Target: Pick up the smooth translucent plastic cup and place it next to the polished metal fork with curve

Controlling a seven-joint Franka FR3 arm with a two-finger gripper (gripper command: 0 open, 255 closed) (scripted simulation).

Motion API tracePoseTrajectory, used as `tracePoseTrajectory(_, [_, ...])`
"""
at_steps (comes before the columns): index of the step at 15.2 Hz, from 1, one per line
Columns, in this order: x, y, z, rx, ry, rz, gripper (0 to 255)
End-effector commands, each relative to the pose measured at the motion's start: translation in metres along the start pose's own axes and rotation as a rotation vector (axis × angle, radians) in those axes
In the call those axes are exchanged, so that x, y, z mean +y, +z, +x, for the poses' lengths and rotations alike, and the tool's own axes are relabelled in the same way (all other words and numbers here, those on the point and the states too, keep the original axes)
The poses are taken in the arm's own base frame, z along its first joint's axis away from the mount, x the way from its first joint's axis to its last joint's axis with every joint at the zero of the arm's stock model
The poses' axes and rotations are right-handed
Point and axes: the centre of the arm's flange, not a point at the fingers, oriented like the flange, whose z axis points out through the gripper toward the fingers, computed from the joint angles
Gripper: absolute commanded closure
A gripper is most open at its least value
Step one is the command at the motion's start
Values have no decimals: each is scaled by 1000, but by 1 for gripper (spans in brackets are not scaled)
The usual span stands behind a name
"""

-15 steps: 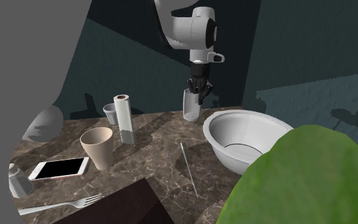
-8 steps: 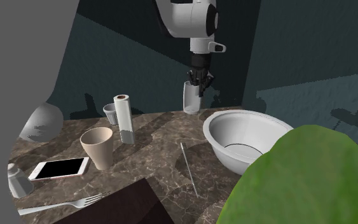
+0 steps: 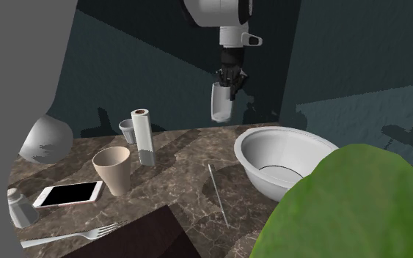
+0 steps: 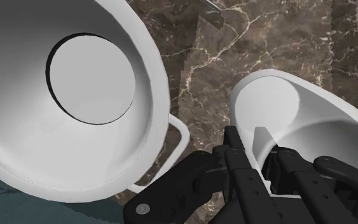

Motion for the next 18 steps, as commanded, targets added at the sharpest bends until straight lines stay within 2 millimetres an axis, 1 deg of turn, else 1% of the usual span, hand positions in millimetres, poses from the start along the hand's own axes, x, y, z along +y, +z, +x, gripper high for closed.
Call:
tracePoseTrajectory(1, [-1,-11,1,0,0,0,255])
tracePoseTrajectory(11, [1,-64,0,0,0,0,255])
tracePoseTrajectory(12, [1,-65,0,0,0,0,255])
tracePoseTrajectory(18, [6,-63,-79,0,0,0,255])
